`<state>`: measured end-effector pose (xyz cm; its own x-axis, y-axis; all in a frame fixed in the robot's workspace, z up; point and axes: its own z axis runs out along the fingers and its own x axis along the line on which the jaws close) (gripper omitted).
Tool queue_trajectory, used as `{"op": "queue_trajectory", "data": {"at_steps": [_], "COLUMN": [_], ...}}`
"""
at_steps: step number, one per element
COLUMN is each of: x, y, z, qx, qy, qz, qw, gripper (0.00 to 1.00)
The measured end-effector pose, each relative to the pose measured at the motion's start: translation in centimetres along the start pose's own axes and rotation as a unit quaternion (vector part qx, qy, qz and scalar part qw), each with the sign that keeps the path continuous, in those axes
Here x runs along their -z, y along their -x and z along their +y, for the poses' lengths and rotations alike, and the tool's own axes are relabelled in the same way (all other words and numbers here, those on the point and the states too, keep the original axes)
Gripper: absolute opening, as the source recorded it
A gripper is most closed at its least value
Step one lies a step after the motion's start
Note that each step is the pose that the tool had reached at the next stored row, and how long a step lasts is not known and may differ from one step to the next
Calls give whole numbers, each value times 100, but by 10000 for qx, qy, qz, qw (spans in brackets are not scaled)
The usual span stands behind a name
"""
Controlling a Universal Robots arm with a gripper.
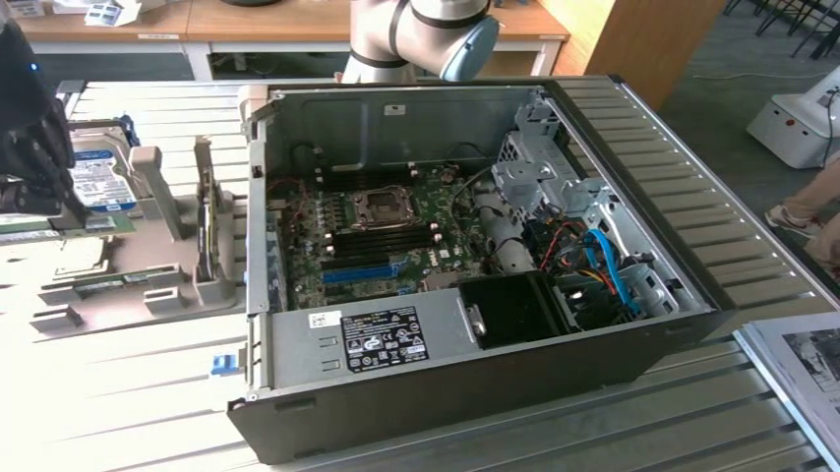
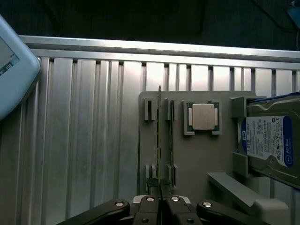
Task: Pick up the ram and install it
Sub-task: 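Pick up the ram and move it above insertion slot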
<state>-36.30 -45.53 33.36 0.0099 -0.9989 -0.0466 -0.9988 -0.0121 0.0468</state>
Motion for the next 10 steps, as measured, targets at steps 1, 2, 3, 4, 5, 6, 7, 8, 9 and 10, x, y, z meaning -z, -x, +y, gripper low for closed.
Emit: {"op": "queue_trajectory", "data": {"at_steps": [1,2,3,4,5,6,7,8,9,10], "x": [14,30,44,57,70,83,97,112,127,142], "y": [1,1,2,3,3,4,5,5,6,7], "z": [1,1,2,3,3,4,5,5,6,6], "qx": [0,0,0,0,0,0,0,0,0,0], "qy": [0,0,0,0,0,0,0,0,0,0], "qz": [0,0,0,0,0,0,0,0,0,0], "qw": [10000,10000,10000,10000,10000,10000,10000,10000,10000,10000], "gripper": [12,12,12,12,12,12,12,12,12,12]}}
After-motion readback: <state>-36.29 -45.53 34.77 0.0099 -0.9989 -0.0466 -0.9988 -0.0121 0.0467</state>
